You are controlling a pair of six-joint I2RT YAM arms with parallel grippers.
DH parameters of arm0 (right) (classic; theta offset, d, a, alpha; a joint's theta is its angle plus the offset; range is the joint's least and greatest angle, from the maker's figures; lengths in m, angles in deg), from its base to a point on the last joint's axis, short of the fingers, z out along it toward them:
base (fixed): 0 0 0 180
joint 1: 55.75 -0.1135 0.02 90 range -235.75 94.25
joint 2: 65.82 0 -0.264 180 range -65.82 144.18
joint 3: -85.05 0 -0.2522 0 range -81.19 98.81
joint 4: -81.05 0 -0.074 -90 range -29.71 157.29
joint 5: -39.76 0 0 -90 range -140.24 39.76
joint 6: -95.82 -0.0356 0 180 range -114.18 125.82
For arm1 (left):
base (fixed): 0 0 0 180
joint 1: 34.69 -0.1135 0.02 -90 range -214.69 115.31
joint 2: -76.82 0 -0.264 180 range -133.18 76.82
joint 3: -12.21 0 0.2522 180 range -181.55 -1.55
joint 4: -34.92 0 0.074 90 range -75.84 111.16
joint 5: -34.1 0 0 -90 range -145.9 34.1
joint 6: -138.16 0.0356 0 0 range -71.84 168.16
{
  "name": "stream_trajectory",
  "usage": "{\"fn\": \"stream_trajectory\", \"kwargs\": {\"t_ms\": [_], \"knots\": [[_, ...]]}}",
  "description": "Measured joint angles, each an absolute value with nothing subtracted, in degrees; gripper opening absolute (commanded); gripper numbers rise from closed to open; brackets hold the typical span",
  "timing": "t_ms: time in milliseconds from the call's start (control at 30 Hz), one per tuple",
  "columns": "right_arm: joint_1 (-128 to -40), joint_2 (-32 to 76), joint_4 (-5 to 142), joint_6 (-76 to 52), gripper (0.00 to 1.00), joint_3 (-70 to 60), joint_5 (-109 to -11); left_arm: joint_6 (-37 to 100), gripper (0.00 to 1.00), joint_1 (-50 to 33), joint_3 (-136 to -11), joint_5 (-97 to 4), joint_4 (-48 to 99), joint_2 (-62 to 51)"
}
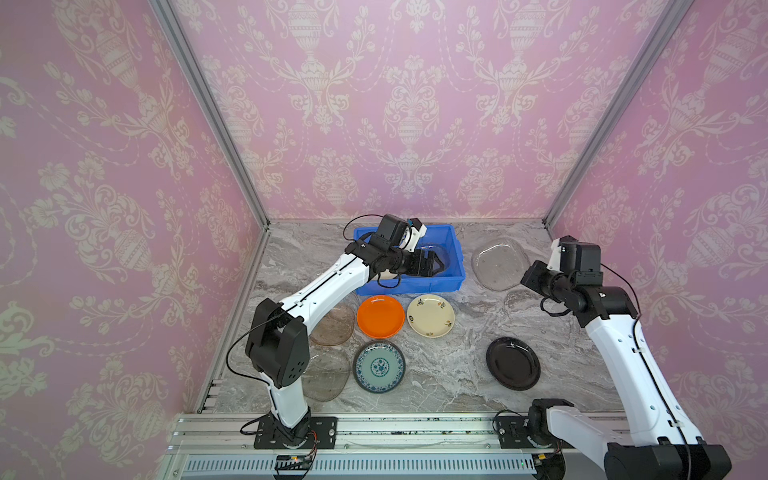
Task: Place the plates into the plastic bin on the countertop
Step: 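Carry the clear ribbed plate toward the left gripper, which grasps it while the right releases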
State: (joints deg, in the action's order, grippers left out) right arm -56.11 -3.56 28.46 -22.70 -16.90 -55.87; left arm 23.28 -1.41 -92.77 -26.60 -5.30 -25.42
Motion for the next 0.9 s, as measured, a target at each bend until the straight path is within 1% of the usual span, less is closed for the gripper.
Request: {"fn": "stream_trajectory", "kwargs": {"t_ms": [100,233,300,367,400,467,500,567,667,700,733,833,867,900], "knots": [[-60.87,-1.22,30.17,-22.65,0.00,-16.84,-59.04,23.48,0.91,-2.27,-92.80,-26.62,-5.63,-25.42],[-66.30,2.28,31.85,-22.19,0.00,-16.27,-62.30,24.13,0.86,-3.93,-92.80,-26.86,-6.46,-25.31],[-68.17,3.83,31.91,-21.58,0.00,-15.28,-63.41,24.37,0.80,-4.69,-92.80,-27.30,-6.96,-25.15],[-69.73,5.25,32.35,-20.86,0.00,-13.73,-64.31,24.74,0.72,-5.39,-92.80,-27.67,-7.31,-24.85],[-70.16,5.67,32.70,-20.66,0.00,-13.23,-64.70,24.81,0.67,-5.70,-92.80,-27.69,-7.42,-24.72],[-71.04,6.41,33.62,-20.18,0.00,-12.31,-65.53,24.96,0.51,-6.09,-92.80,-27.72,-7.49,-24.39],[-71.34,6.74,33.84,-19.99,0.00,-11.98,-65.73,24.98,0.45,-6.09,-92.80,-27.67,-7.49,-24.26],[-71.80,7.50,33.95,-19.61,0.00,-11.35,-65.97,25.29,0.36,-6.07,-92.80,-27.67,-7.62,-24.08],[-72.24,9.69,33.79,-19.37,0.00,-9.67,-66.41,25.44,0.15,-6.00,-92.80,-27.65,-7.92,-24.06],[-72.42,10.56,33.77,-19.35,0.00,-9.03,-66.43,25.53,0.05,-6.03,-92.80,-27.65,-8.03,-24.06],[-72.61,11.39,33.79,-19.33,0.00,-8.49,-66.43,25.73,0.00,-6.03,-92.80,-27.67,-8.17,-24.06],[-72.72,13.40,33.55,-19.22,0.00,-7.59,-65.86,26.73,0.00,-6.09,-92.80,-27.82,-8.71,-24.02],[-72.74,13.88,33.53,-19.24,0.04,-7.35,-65.88,26.73,0.00,-6.09,-92.80,-27.91,-8.95,-24.02],[-72.79,14.36,33.60,-19.42,0.22,-7.09,-65.88,26.73,0.00,-6.31,-92.80,-27.98,-9.02,-24.02]]}}
